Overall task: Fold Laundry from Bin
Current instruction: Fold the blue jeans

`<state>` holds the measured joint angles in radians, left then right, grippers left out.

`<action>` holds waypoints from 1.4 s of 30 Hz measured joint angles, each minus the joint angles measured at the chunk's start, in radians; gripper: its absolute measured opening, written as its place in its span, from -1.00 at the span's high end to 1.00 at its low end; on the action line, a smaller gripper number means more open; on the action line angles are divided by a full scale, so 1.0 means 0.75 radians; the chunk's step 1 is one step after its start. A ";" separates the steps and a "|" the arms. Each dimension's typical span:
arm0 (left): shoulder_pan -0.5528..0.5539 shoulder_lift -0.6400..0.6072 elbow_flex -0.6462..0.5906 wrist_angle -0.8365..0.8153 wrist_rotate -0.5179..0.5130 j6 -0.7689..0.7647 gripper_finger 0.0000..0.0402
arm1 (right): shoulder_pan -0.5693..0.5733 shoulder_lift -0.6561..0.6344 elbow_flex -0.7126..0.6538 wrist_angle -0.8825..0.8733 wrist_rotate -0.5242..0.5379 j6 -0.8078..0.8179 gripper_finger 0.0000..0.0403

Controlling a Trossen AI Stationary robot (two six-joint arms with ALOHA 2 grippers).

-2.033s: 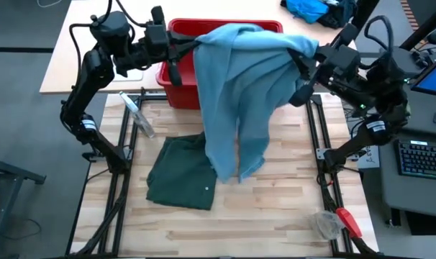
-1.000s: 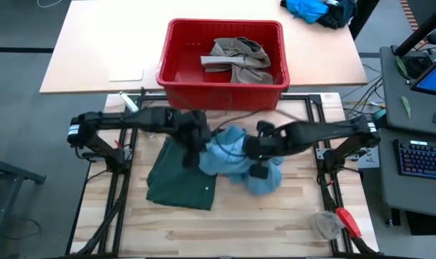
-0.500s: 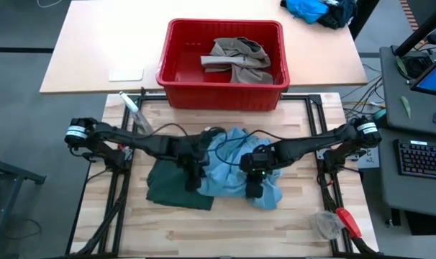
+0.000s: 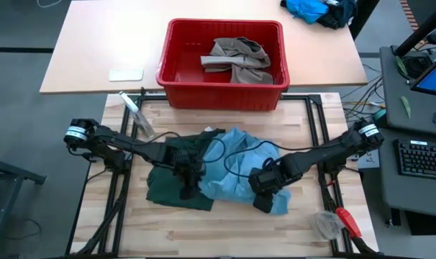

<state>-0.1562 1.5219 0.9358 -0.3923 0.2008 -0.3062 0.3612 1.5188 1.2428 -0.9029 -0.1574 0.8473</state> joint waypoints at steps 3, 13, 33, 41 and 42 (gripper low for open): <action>0.000 0.000 0.029 -0.007 0.001 0.062 -0.11 | 0.024 -0.004 0.077 -0.061 0.006 0.037 -0.05; 0.020 0.002 0.317 -0.348 -0.187 0.343 -0.15 | 0.099 -0.006 0.340 -0.277 0.119 0.063 -0.33; 0.229 0.569 0.600 0.561 -0.163 0.497 -0.15 | 0.129 -0.103 0.357 -0.700 0.818 -0.167 -0.35; 0.228 0.852 0.846 0.438 -0.070 0.456 -0.07 | 0.130 -0.276 0.228 -0.627 1.019 -0.094 -0.34; 0.226 0.860 0.856 0.405 -0.083 0.459 0.00 | 0.129 -0.293 0.202 -0.594 1.028 -0.079 -0.34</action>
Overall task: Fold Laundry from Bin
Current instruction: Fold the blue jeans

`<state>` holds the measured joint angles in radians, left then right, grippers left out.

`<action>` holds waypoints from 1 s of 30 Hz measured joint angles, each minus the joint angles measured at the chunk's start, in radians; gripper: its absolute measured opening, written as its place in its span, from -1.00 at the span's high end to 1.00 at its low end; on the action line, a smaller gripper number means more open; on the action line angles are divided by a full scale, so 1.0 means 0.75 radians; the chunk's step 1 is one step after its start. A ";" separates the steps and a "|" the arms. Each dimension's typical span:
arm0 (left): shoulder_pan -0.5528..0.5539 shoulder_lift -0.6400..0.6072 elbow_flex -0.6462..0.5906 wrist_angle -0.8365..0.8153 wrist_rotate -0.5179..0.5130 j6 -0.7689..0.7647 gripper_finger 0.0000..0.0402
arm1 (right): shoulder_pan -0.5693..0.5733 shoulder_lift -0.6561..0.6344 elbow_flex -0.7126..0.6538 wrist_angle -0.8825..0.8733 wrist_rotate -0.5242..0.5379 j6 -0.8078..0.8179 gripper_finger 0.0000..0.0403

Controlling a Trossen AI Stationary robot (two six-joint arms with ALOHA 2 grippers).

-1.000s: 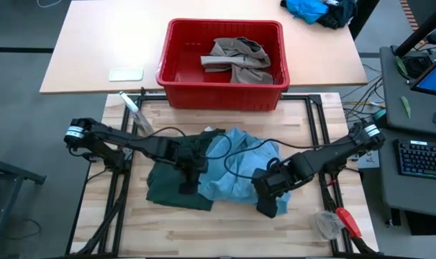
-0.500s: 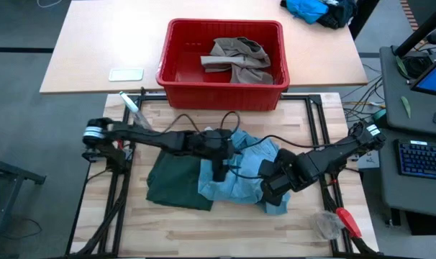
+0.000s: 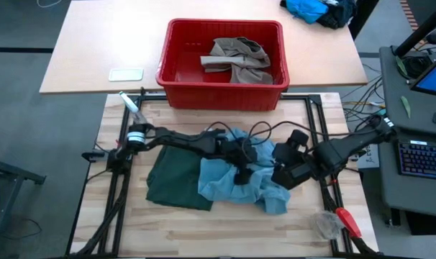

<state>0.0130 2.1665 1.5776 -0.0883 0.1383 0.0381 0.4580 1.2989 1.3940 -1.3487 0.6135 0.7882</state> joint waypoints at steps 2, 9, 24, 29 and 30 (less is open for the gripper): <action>-0.009 0.003 -0.001 -0.018 -0.055 0.005 0.21 | 0.000 -0.024 -0.056 0.075 0.011 0.002 -0.34; -0.026 -0.087 -0.047 -0.026 -0.214 0.041 0.93 | 0.003 -0.036 -0.215 0.255 0.012 0.000 -0.35; -0.095 -0.924 -0.764 0.244 -0.571 0.054 1.00 | 0.003 -0.035 -0.230 0.486 0.361 -0.105 -0.29; -0.101 -1.133 -1.083 0.592 -0.530 0.003 1.00 | 0.003 -0.035 -0.295 0.783 0.375 -0.273 -0.29; -0.101 -1.158 -1.141 0.665 -0.506 0.002 1.00 | 0.002 -0.035 -0.318 0.854 0.374 -0.316 -0.29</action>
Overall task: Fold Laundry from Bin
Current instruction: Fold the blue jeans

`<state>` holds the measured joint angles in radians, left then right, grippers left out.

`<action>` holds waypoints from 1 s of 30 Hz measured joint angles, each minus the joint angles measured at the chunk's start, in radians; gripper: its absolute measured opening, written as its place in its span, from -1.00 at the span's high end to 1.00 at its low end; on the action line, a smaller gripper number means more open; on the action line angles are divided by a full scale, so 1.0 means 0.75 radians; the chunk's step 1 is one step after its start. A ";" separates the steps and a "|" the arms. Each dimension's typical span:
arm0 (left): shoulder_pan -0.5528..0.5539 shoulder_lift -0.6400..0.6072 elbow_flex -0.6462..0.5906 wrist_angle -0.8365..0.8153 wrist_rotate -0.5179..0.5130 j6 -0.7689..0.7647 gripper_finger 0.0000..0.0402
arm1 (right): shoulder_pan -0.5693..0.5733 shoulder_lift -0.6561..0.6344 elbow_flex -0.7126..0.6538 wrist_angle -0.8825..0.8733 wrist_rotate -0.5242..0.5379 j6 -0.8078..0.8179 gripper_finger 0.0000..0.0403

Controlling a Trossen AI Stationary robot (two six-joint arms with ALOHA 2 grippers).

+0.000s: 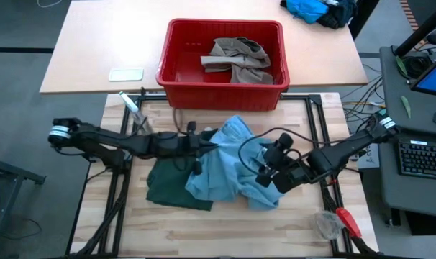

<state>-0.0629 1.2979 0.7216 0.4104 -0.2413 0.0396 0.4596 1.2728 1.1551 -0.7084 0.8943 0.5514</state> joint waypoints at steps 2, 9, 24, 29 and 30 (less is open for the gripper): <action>-0.006 -0.031 -0.094 0.139 0.055 -0.001 1.00 | -0.003 0.004 -0.051 0.162 0.001 -0.079 -0.30; -0.102 -0.047 -0.272 0.250 0.241 -0.020 1.00 | -0.044 0.007 -0.230 0.524 -0.005 -0.018 -0.33; -0.267 0.163 -0.307 0.170 0.276 -0.309 1.00 | -0.111 0.007 -0.379 0.552 -0.029 0.278 -0.29; -0.265 0.188 -0.238 0.126 0.278 -0.301 0.92 | -0.110 0.007 -0.392 0.577 -0.133 0.249 -0.26; -0.265 0.180 -0.224 0.097 0.278 -0.293 0.88 | -0.109 0.007 -0.392 0.578 -0.161 0.242 -0.26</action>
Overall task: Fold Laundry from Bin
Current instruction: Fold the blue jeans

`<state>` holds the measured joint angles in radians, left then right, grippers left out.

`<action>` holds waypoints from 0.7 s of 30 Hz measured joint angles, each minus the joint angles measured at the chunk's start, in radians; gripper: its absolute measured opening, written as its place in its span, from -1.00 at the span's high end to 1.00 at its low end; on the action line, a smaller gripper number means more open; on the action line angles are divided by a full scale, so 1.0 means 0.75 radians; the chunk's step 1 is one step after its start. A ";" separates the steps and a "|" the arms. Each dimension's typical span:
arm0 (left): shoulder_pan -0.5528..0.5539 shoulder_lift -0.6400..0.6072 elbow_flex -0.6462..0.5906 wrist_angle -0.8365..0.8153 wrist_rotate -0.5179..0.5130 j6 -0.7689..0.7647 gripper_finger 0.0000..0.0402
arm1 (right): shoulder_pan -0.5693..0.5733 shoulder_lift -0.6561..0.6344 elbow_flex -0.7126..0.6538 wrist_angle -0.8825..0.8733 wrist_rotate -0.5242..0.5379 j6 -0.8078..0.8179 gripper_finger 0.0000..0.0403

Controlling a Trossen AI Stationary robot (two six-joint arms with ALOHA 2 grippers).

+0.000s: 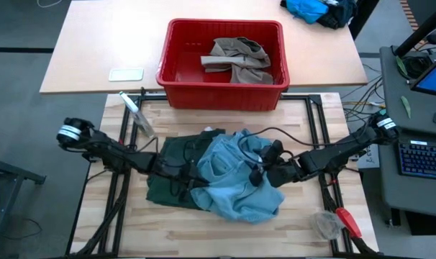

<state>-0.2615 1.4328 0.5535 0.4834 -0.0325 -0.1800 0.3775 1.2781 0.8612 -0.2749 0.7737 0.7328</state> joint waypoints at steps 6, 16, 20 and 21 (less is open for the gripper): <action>0.002 -0.097 0.083 -0.257 -0.046 0.018 0.59 | 0.008 0.014 -0.003 0.009 -0.053 -0.025 -0.25; 0.061 -0.232 0.244 -0.599 -0.454 0.084 -0.05 | 0.008 0.135 -0.003 0.064 -0.070 -0.051 -0.25; 0.192 -0.197 0.264 -0.569 -0.323 0.079 -0.26 | 0.008 0.142 -0.003 0.066 -0.100 -0.050 -0.24; 0.227 -0.176 0.264 -0.551 -0.275 0.079 -0.29 | 0.008 0.142 -0.003 0.066 -0.100 -0.050 -0.24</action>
<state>-0.0914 1.3010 0.7513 0.0704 -0.2387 -0.1209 0.3836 1.3849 0.8589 -0.2256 0.6987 0.6952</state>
